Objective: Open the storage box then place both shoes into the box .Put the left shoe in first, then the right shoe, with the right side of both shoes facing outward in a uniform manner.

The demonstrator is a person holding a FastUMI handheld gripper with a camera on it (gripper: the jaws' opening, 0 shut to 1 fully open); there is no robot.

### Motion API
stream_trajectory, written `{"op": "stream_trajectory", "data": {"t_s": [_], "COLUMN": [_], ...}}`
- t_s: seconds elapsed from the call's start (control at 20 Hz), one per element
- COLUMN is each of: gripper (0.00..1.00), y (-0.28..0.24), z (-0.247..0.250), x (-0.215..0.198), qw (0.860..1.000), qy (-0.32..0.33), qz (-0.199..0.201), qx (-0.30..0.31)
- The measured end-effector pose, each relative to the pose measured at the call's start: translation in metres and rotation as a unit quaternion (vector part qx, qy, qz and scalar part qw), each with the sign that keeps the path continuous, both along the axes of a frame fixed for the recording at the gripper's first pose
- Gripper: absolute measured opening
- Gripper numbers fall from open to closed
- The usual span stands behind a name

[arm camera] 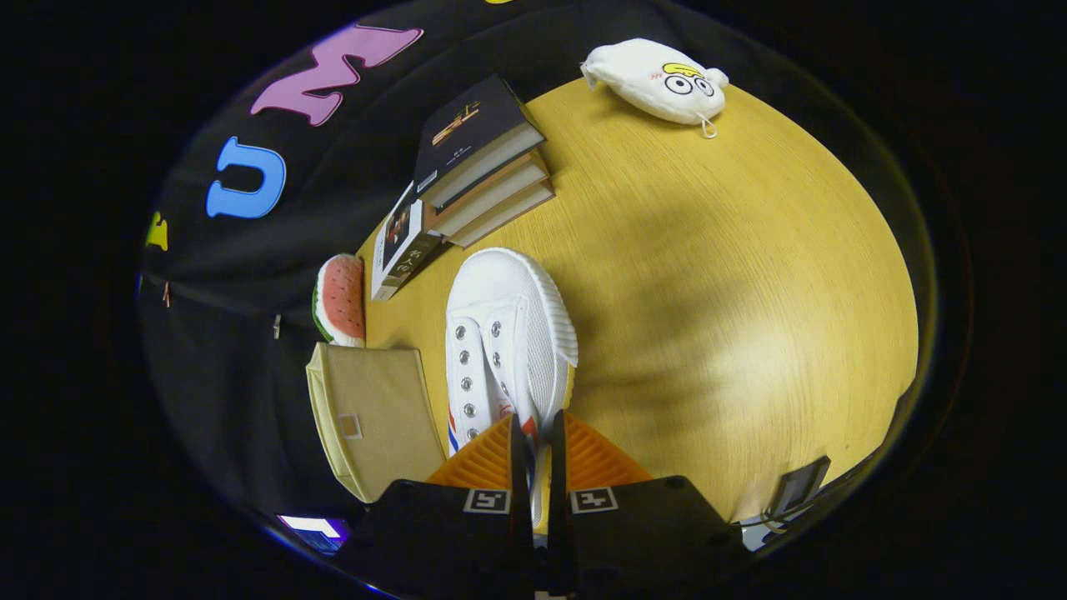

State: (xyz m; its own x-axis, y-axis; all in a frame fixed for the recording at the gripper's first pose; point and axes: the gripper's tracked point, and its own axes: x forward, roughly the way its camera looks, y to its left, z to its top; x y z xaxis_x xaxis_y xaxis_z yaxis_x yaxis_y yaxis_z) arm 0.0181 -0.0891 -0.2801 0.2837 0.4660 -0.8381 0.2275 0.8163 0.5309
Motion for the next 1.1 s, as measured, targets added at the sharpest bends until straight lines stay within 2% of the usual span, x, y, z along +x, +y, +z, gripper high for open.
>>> {"op": "stream_trajectory", "data": {"t_s": [0.3,0.65,1.0,1.1], "gripper": [0.11,0.11,0.11,0.11], "y": [0.034,0.113,0.213,0.233], "z": [0.064,0.134,0.166,0.160], "x": [-0.001,-0.006,-0.010,-0.011], "qw": [0.999,0.996,0.992,0.993], "qy": [-0.045,-0.084,-0.087,-0.087], "qz": [0.000,0.012,0.018,0.026], "qx": [-0.001,0.039,0.089,0.081]}}
